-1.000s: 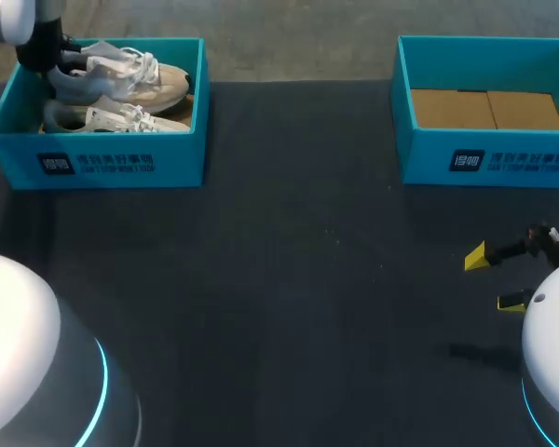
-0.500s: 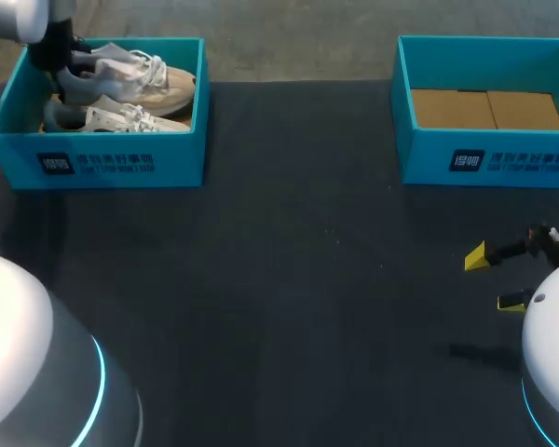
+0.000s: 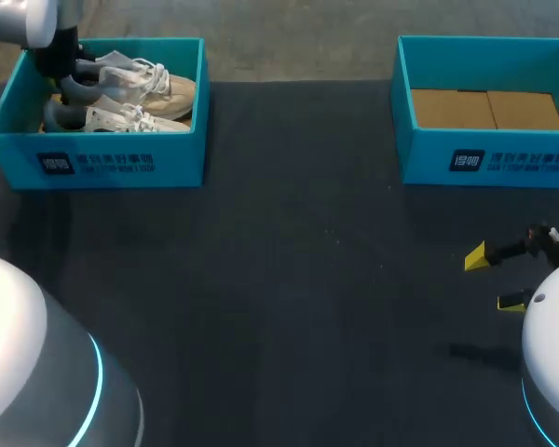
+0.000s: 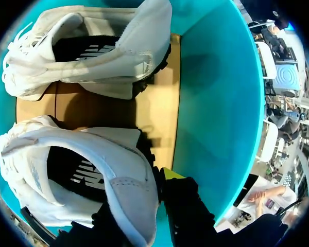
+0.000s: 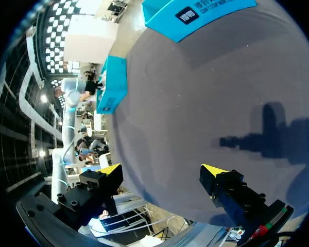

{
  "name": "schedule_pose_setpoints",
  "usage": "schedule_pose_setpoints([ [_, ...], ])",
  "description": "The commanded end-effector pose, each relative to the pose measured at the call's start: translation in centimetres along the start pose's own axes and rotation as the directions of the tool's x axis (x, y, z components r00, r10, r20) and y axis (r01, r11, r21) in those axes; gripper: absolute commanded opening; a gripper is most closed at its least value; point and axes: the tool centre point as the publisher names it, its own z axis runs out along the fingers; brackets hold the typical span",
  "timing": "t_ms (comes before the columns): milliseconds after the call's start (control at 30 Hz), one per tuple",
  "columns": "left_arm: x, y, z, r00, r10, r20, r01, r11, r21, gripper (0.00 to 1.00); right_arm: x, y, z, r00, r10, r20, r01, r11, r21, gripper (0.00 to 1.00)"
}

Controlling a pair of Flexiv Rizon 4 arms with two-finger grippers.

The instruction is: Take the shoe out of the shoebox, open the shoe tongue, remove and reinsert the insole, then place the shoe into the shoebox

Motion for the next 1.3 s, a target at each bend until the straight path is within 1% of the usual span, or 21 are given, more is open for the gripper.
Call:
schedule_pose_setpoints([
  [33, 0.1, 0.5, 0.7, 1.0, -0.002, 0.001, 0.002, 1.0, 0.021, 0.0, 0.0, -0.2, 0.0, 1.0, 0.001, 0.003, -0.001, 1.0, -0.003, 1.0],
  [400, 0.1, 0.2, 1.0, 1.0, 0.001, -0.001, -0.001, 0.999, 0.034, 0.0, 0.0, -0.2, 0.0, 1.0, 0.001, 0.003, -0.001, 1.0, -0.003, 1.0],
  [467, 0.1, 0.2, 1.0, 1.0, -0.001, 0.001, 0.001, 0.999, 0.036, 0.38, 0.0, -0.2, 0.0, 1.0, 0.001, 0.003, -0.001, 1.0, -0.003, 1.0],
  [500, 0.1, 0.2, 1.0, 1.0, -0.002, 0.003, 0.001, 0.999, 0.037, 0.75, 0.0, -0.2, 0.0, 1.0, 0.001, 0.003, -0.001, 1.0, -0.003, 1.0],
  [533, 0.0, 0.2, 1.0, 1.0, -0.002, 0.005, 0.002, 0.999, 0.039, 0.91, 0.0, -0.2, 0.0, 1.0, 0.001, 0.003, -0.001, 1.0, -0.003, 1.0],
  [567, 0.0, 0.2, 1.0, 1.0, -0.002, 0.009, 0.002, 0.999, 0.038, 1.0, 0.0, -0.2, 0.0, 1.0, 0.001, 0.003, -0.001, 1.0, -0.003, 1.0],
  [800, 0.1, 0.2, 0.3, 0.999, -0.01, 0.04, 0.009, 1.0, 0.024, 1.0, 0.0, -0.2, 0.0, 1.0, 0.001, 0.003, -0.001, 1.0, -0.003, 1.0],
  [833, 0.3, 0.2, -0.4, 0.998, -0.01, 0.055, 0.009, 1.0, 0.013, 1.0, 0.0, -0.2, 0.0, 1.0, 0.001, 0.003, -0.001, 1.0, -0.003, 1.0],
  [1000, 0.6, 0.4, -1.3, 0.997, -0.016, 0.072, 0.016, 1.0, 0.001, 1.0, 0.0, -0.2, 0.0, 1.0, 0.001, 0.003, -0.001, 1.0, -0.003, 1.0],
  [1033, 0.8, 0.4, -1.9, 0.996, -0.023, 0.083, 0.023, 1.0, -0.001, 1.0, 0.0, -0.2, 0.0, 1.0, 0.001, 0.003, -0.001, 1.0, -0.003, 1.0],
  [1233, 1.3, 0.1, -3.9, 0.99, -0.026, 0.136, 0.03, 0.999, -0.025, 1.0, 0.0, -0.2, 0.0, 1.0, 0.001, 0.003, -0.001, 1.0, -0.003, 1.0],
  [1300, 1.4, 0.1, -4.2, 0.99, -0.028, 0.141, 0.032, 0.999, -0.029, 1.0, 0.0, -0.2, 0.0, 1.0, 0.001, 0.003, -0.001, 1.0, -0.003, 1.0],
])
